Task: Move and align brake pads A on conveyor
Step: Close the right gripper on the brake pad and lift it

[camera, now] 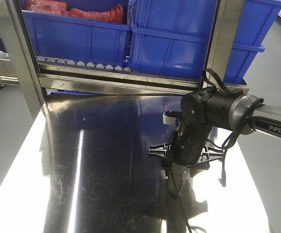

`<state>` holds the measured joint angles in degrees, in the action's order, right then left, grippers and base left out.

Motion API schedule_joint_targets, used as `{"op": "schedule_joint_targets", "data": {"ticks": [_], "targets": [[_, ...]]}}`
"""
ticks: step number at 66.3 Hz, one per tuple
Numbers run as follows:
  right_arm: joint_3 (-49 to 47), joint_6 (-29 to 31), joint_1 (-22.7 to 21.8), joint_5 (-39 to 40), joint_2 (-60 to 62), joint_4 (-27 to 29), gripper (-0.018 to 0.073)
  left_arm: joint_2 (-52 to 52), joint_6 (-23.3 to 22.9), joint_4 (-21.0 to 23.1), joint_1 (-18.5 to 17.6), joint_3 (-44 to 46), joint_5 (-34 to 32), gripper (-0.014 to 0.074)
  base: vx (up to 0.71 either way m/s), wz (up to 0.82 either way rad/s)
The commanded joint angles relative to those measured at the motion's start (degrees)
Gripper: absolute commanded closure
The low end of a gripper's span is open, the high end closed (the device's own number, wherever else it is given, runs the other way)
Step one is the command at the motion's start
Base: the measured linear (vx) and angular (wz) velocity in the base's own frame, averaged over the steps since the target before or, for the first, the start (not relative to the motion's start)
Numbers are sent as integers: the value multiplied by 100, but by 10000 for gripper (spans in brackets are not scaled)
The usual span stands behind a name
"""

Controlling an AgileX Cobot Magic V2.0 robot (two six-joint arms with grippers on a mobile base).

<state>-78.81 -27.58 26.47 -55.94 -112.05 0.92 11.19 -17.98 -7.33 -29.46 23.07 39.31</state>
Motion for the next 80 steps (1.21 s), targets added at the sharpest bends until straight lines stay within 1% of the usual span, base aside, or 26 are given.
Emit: {"op": "schedule_joint_targets", "data": {"ticks": [1,14,22,27,29,32,35,39,45,52,58,66,69,74,80], "targets": [[-174,-122,-2,55,215,-92,102,39,2,-51,-18,155,-525,603,0,0],[-174,-122,-2,136,6,-92,112,39,2,-51,-18,155,-525,603,0,0],[-283,-122,-2,136,-81,-92,157,39,2,-51,-18,155,-525,603,0,0],[-384,-122,-2,154,-81,-136,234,39,2,-51,-18,155,-525,603,0,0],[-433,-110,-2,135,-81,-131,281,39,2,-51,-18,155,-525,603,0,0],[-460,-77,-2,93,-81,-131,360,39,2,-51,-18,155,-525,603,0,0],[-460,-23,-2,32,-81,-92,472,39,2,-51,-18,155,-525,603,0,0],[-448,153,-2,-68,-81,-4,578,39,2,-51,-18,155,-525,603,0,0],[-442,272,-2,-185,-75,70,572,39,2,-51,-18,155,-525,603,0,0],[-442,396,-2,-93,95,5,571,39,2,-51,-18,155,-525,603,0,0],[-442,401,-2,36,362,-226,568,39,2,-51,-18,155,-525,603,0,0],[-344,451,-19,81,804,-785,564,39,2,-51,-18,155,-525,603,0,0],[-182,456,-19,231,982,-974,564,39,2,-51,-18,155,-525,603,0,0],[235,456,-47,609,1368,-1138,564,39,2,-51,-18,155,-525,603,0,0],[778,469,-148,1184,1899,-1153,564,39,2,-51,-18,155,-525,603,0,0]]}}
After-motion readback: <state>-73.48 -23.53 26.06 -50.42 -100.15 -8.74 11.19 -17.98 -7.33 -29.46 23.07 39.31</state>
